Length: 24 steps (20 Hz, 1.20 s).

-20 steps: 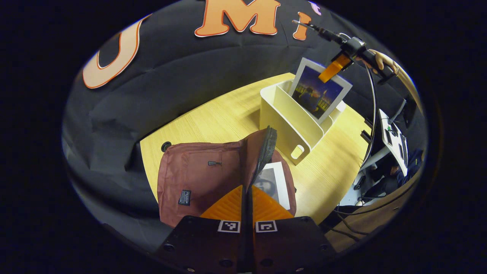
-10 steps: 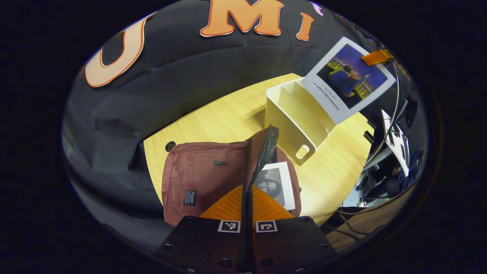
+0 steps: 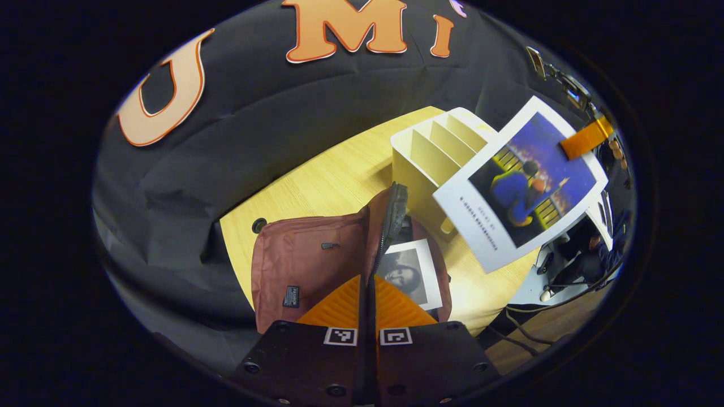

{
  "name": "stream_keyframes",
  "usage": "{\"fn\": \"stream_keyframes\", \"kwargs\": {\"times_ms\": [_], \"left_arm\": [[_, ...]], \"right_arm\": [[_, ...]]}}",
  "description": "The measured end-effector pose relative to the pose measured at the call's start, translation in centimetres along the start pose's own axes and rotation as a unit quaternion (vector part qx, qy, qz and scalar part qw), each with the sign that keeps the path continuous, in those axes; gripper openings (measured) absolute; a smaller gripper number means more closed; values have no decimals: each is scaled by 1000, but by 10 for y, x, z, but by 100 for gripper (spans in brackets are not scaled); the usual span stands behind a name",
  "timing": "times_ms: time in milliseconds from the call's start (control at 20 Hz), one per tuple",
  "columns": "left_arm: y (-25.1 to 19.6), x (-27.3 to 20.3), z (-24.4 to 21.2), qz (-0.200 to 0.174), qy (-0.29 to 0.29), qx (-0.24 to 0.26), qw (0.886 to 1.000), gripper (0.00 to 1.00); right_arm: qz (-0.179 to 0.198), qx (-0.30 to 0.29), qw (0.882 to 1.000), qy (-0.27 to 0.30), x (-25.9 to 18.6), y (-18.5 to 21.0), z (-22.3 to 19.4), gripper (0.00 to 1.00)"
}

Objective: Open the schoolbag, grab two books from the bookshelf and put them into the schoolbag.

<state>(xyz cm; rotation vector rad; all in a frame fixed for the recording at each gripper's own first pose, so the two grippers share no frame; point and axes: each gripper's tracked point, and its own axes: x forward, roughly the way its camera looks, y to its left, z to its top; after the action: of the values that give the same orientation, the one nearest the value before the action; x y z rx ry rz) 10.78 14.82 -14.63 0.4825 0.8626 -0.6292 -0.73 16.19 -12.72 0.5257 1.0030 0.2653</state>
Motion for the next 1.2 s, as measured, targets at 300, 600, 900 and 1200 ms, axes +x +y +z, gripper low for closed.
{"fn": "stream_keyframes", "kwargs": {"times_ms": [300, 600, 900, 1200], "left_arm": [[1, -12, 9, 9, 0, 11, 1000, 1], [-2, -24, 17, 12, 1, 25, 1000, 1], [-12, -24, 24, 6, 3, 39, 999, 1], [-13, -20, 24, 4, 3, 42, 999, 1]], "right_arm": [[81, 77, 994, -3, 89, 13, -27, 29], [102, 134, 985, -31, 164, 17, -39, 29], [130, 173, 975, -46, 228, 54, -49, 29], [73, 102, 992, -34, 262, 58, -72, 56]]}}
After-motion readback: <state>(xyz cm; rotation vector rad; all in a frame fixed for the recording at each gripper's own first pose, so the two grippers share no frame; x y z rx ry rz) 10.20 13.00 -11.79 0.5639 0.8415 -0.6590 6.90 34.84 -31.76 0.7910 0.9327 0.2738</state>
